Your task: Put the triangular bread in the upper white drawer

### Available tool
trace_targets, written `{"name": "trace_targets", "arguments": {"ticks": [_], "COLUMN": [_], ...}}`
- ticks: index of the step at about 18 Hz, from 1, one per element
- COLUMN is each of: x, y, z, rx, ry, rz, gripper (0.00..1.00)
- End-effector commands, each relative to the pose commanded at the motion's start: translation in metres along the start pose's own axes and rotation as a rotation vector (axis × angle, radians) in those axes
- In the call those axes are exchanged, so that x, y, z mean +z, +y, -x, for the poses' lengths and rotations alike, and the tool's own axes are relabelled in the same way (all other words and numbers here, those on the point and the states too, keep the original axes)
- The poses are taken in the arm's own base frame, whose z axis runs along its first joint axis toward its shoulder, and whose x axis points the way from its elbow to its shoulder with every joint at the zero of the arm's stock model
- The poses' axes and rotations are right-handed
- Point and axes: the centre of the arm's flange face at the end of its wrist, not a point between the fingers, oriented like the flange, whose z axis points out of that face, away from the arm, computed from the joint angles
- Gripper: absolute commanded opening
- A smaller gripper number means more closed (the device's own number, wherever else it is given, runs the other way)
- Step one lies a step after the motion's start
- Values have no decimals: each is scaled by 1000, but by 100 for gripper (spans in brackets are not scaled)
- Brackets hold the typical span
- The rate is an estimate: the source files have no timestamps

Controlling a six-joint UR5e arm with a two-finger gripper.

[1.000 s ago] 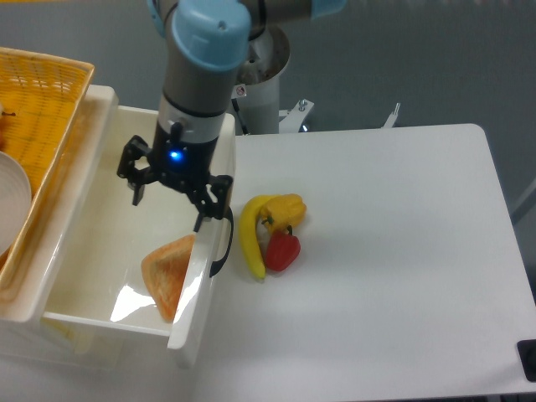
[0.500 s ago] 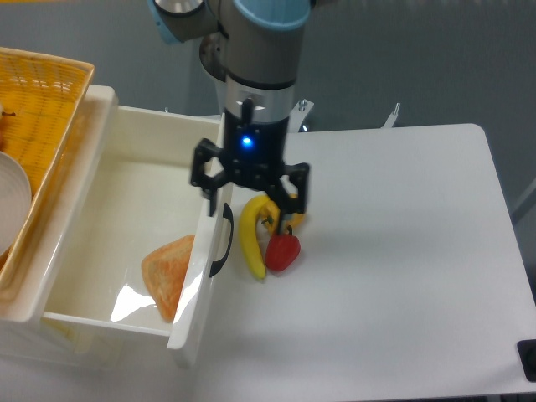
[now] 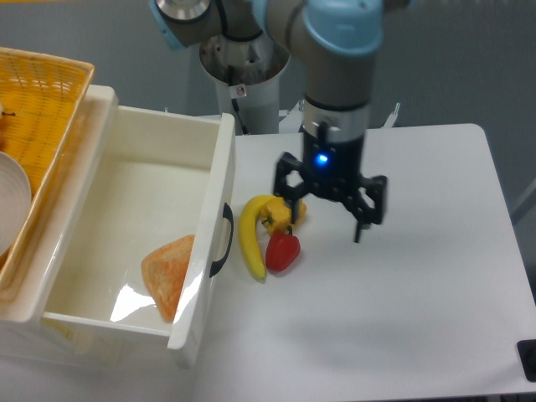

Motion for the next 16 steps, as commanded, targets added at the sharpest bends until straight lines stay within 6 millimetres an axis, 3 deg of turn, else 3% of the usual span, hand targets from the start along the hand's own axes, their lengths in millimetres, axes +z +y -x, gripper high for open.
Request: {"name": "trace_targets", "arguments": {"ticks": [4, 10, 13, 16], "x": [32, 80, 114, 132], "y": [28, 51, 69, 89], "z": [21, 37, 48, 63], "rx": [78, 145, 279, 314], "ry": [27, 64, 107, 137], "rz": [62, 191, 274, 282], "gripper": [100, 100, 100, 100]}}
